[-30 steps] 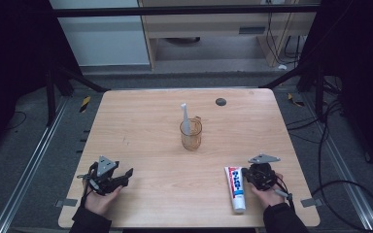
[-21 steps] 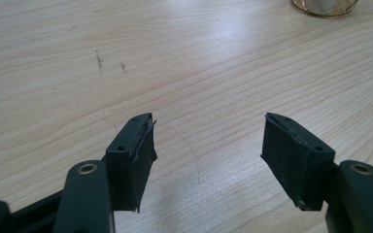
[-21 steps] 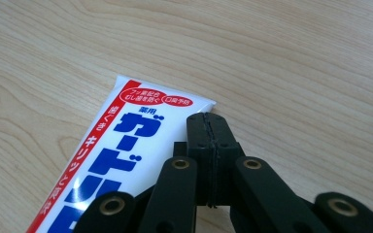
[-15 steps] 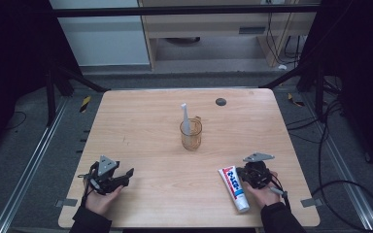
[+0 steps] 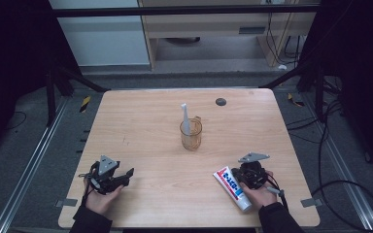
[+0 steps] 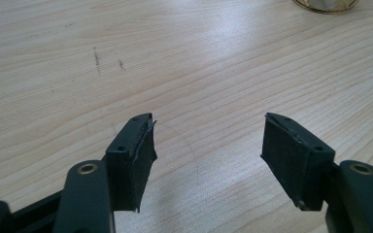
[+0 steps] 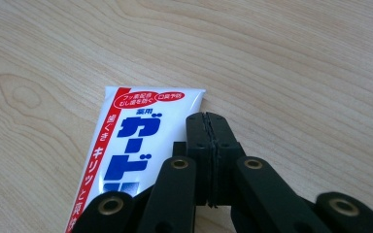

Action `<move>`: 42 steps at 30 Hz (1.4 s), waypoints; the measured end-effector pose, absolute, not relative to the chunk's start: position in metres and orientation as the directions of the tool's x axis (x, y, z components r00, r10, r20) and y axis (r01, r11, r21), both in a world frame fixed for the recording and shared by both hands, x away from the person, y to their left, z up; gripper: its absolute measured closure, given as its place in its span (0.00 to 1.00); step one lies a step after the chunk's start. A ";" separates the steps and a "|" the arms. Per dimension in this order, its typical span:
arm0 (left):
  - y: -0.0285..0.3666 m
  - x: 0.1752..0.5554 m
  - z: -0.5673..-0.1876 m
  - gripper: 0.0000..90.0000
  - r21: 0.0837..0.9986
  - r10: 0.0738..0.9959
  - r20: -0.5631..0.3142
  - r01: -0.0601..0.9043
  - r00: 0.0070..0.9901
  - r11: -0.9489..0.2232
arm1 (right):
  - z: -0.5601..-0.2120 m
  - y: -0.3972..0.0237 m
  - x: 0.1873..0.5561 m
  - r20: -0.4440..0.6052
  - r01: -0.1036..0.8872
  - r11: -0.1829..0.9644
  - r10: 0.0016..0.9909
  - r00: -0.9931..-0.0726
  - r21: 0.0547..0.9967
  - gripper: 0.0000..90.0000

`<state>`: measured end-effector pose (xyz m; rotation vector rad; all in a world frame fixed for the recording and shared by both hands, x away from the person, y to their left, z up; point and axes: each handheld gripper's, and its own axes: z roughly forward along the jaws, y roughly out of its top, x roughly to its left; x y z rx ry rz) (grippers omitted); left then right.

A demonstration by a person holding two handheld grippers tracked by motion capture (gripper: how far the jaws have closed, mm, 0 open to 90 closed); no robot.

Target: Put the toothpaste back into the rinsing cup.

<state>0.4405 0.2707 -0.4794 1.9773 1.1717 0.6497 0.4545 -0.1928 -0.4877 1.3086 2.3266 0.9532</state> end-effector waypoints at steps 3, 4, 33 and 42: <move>0.271 0.441 -0.479 0.39 0.797 0.889 0.055 0.516 0.455 -0.314 | -0.486 -0.193 0.454 0.059 0.636 0.358 0.842 -0.537 0.684 0.98; 0.271 0.441 -0.479 0.39 0.798 0.890 0.053 0.517 0.453 -0.311 | -0.483 -0.195 0.454 0.059 0.628 0.352 0.841 -0.537 0.694 0.96; 0.274 0.441 -0.480 0.39 0.791 0.887 0.055 0.522 0.458 -0.318 | -0.443 -0.199 0.430 0.062 0.653 0.372 0.839 -0.540 0.660 0.48; 0.275 0.441 -0.480 0.39 0.790 0.887 0.054 0.524 0.458 -0.319 | -0.438 -0.193 0.426 0.065 0.664 0.384 0.836 -0.546 0.642 0.40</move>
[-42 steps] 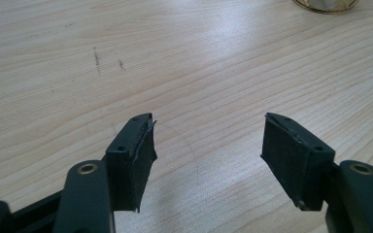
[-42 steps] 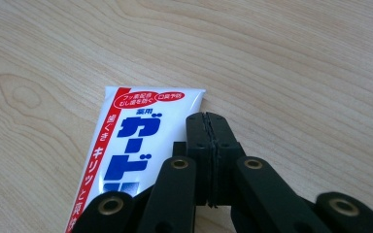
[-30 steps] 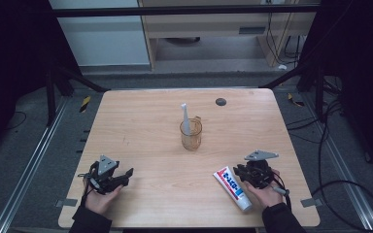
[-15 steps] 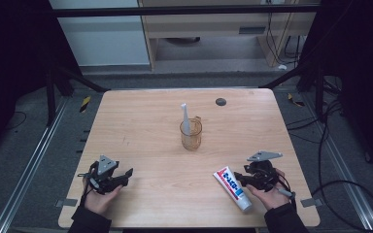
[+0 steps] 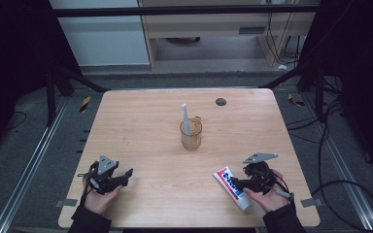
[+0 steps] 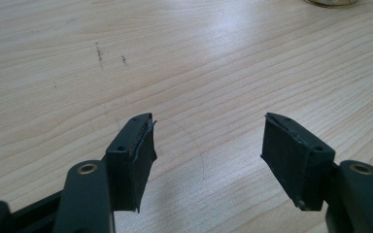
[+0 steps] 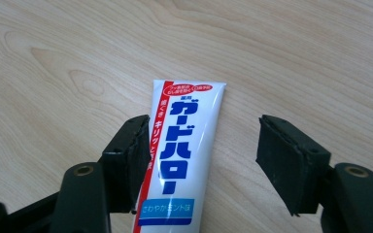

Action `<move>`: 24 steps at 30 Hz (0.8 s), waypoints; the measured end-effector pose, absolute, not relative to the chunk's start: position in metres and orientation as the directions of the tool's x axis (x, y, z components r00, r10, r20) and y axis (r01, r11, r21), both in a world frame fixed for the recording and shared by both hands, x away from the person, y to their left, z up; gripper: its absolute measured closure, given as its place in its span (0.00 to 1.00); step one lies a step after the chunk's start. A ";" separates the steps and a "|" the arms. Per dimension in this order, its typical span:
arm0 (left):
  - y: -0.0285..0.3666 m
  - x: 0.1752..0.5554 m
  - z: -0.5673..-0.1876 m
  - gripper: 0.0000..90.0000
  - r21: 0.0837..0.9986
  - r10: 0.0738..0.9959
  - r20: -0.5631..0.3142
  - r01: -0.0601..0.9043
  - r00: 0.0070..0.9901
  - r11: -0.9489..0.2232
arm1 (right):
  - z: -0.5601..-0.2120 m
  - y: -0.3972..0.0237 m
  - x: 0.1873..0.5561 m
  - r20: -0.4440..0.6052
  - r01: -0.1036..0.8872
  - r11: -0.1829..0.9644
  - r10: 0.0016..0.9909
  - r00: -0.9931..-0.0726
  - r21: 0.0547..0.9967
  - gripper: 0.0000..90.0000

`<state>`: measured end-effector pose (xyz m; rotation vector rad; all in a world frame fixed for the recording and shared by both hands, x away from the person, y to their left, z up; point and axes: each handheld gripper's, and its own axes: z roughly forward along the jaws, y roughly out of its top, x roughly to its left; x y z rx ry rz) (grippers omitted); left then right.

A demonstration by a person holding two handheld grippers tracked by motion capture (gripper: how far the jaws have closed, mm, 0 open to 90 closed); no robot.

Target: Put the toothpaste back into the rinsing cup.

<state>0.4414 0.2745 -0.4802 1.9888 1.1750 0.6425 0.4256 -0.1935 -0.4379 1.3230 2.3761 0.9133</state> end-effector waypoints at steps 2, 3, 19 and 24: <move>0.275 0.441 -0.480 0.39 0.789 0.887 0.053 0.525 0.459 -0.319 | -0.438 -0.192 0.425 0.067 0.667 0.387 0.834 -0.548 0.637 0.39; 0.274 0.441 -0.481 0.39 0.789 0.887 0.053 0.525 0.458 -0.318 | -0.439 -0.191 0.425 0.068 0.670 0.390 0.833 -0.549 0.632 0.38; 0.274 0.442 -0.481 0.39 0.782 0.885 0.056 0.531 0.462 -0.326 | -0.450 -0.179 0.422 0.076 0.721 0.438 0.826 -0.558 0.536 0.29; 0.274 0.442 -0.481 0.39 0.782 0.885 0.057 0.530 0.462 -0.327 | -0.454 -0.176 0.423 0.081 0.735 0.452 0.823 -0.562 0.505 0.28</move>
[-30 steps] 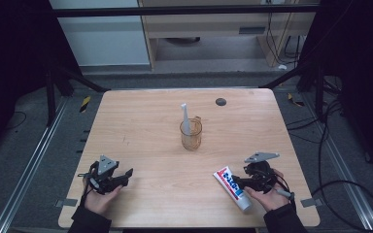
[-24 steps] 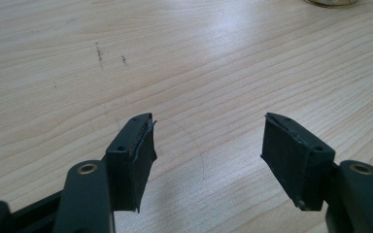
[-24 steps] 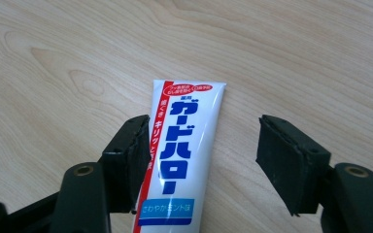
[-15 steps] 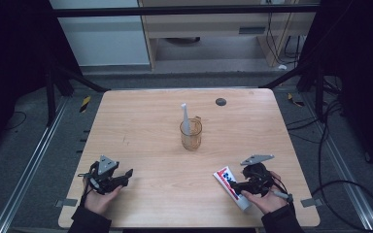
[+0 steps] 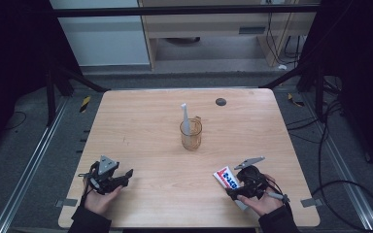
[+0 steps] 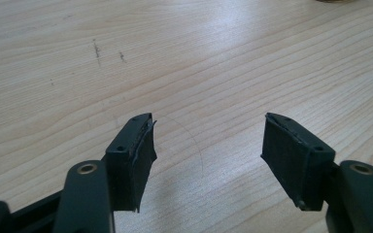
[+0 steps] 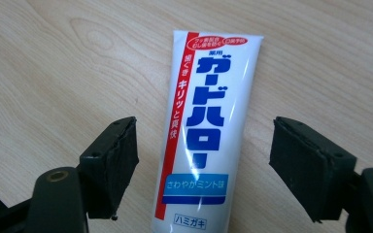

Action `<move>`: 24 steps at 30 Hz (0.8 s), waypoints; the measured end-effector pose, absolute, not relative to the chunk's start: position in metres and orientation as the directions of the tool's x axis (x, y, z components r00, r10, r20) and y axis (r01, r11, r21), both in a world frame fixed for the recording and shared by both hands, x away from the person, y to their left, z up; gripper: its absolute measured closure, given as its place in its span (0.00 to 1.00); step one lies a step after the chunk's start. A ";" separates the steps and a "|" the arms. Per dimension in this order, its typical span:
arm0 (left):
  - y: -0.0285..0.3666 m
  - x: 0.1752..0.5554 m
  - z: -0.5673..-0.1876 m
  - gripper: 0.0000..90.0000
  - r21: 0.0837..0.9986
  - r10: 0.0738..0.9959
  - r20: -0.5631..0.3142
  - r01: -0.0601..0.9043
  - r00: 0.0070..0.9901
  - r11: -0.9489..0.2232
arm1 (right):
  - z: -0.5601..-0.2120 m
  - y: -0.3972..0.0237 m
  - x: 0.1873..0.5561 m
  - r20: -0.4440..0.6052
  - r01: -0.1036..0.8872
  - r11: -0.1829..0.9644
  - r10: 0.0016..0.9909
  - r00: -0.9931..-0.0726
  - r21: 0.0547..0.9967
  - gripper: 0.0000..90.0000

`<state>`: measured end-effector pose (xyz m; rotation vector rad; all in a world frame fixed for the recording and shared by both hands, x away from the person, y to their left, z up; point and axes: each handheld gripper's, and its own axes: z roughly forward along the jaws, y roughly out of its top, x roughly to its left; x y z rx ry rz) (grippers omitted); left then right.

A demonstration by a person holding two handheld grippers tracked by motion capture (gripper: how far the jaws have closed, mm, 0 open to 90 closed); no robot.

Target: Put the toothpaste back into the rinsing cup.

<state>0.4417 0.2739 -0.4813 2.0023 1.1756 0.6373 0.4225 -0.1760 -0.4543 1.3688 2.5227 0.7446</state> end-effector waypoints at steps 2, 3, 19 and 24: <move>0.274 0.442 -0.481 0.39 0.781 0.884 0.057 0.530 0.463 -0.329 | -0.456 -0.175 0.423 0.084 0.741 0.454 0.824 -0.561 0.494 0.28; 0.274 0.442 -0.482 0.39 0.781 0.884 0.057 0.531 0.464 -0.329 | -0.457 -0.175 0.423 0.082 0.743 0.461 0.822 -0.564 0.485 0.28; 0.273 0.442 -0.482 0.39 0.778 0.883 0.056 0.534 0.466 -0.331 | -0.466 -0.170 0.426 0.075 0.766 0.489 0.822 -0.565 0.418 0.34; 0.273 0.442 -0.482 0.39 0.778 0.883 0.056 0.534 0.466 -0.331 | -0.469 -0.169 0.427 0.075 0.772 0.491 0.823 -0.563 0.404 0.36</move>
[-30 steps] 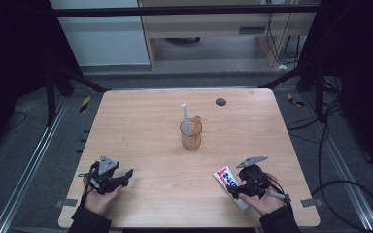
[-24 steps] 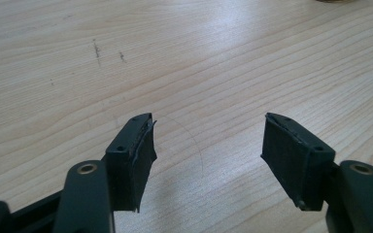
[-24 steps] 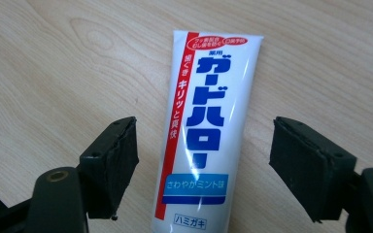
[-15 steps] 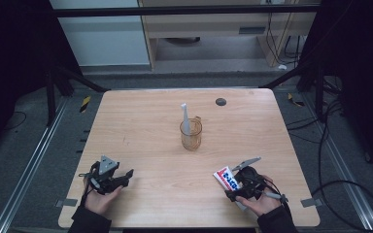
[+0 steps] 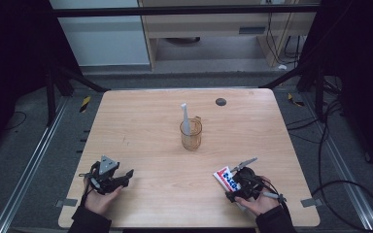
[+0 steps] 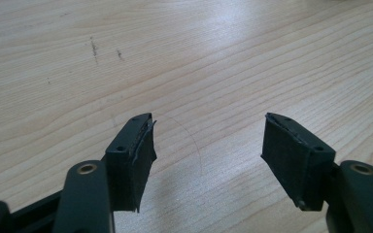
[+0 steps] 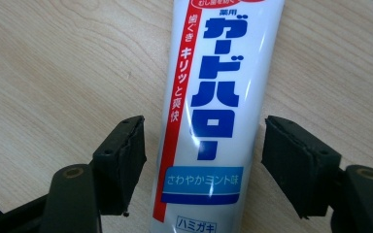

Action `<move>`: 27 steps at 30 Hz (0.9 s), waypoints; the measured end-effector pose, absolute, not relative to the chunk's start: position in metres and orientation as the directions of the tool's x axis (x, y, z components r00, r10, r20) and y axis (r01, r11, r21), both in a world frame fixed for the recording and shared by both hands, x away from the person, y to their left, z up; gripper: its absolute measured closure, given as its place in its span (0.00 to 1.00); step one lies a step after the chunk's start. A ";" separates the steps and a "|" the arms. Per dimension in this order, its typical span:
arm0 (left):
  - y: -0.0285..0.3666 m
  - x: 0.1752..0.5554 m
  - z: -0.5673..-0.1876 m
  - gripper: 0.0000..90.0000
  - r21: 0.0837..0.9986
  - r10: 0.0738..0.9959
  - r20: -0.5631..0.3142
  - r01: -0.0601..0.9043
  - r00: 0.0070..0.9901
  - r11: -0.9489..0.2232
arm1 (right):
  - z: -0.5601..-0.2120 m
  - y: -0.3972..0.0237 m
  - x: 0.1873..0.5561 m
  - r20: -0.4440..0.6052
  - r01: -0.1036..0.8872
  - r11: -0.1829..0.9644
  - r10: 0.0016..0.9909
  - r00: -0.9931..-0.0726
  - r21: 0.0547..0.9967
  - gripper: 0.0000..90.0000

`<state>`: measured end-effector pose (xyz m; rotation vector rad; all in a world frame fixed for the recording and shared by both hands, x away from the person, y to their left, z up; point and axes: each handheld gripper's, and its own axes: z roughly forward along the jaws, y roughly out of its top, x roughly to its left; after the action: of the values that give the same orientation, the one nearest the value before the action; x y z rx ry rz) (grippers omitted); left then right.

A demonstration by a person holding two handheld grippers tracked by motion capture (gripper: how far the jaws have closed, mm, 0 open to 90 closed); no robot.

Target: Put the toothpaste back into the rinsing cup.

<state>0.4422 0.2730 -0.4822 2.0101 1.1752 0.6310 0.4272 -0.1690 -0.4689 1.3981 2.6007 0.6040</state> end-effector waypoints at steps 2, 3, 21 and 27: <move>0.273 0.442 -0.482 0.39 0.777 0.882 0.056 0.535 0.467 -0.332 | -0.470 -0.169 0.428 0.071 0.773 0.496 0.822 -0.565 0.396 0.37; 0.273 0.442 -0.482 0.39 0.777 0.883 0.056 0.535 0.467 -0.332 | -0.470 -0.169 0.428 0.069 0.772 0.498 0.822 -0.565 0.394 0.37; 0.272 0.443 -0.483 0.39 0.774 0.881 0.059 0.535 0.470 -0.337 | -0.472 -0.158 0.444 0.054 0.774 0.501 0.826 -0.562 0.387 0.40; 0.272 0.443 -0.483 0.39 0.774 0.881 0.059 0.536 0.470 -0.338 | -0.474 -0.156 0.451 0.057 0.780 0.501 0.827 -0.559 0.375 0.43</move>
<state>0.4426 0.2722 -0.4827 2.0187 1.1725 0.6292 0.4506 -0.1560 -0.4742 1.4037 2.6077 0.5492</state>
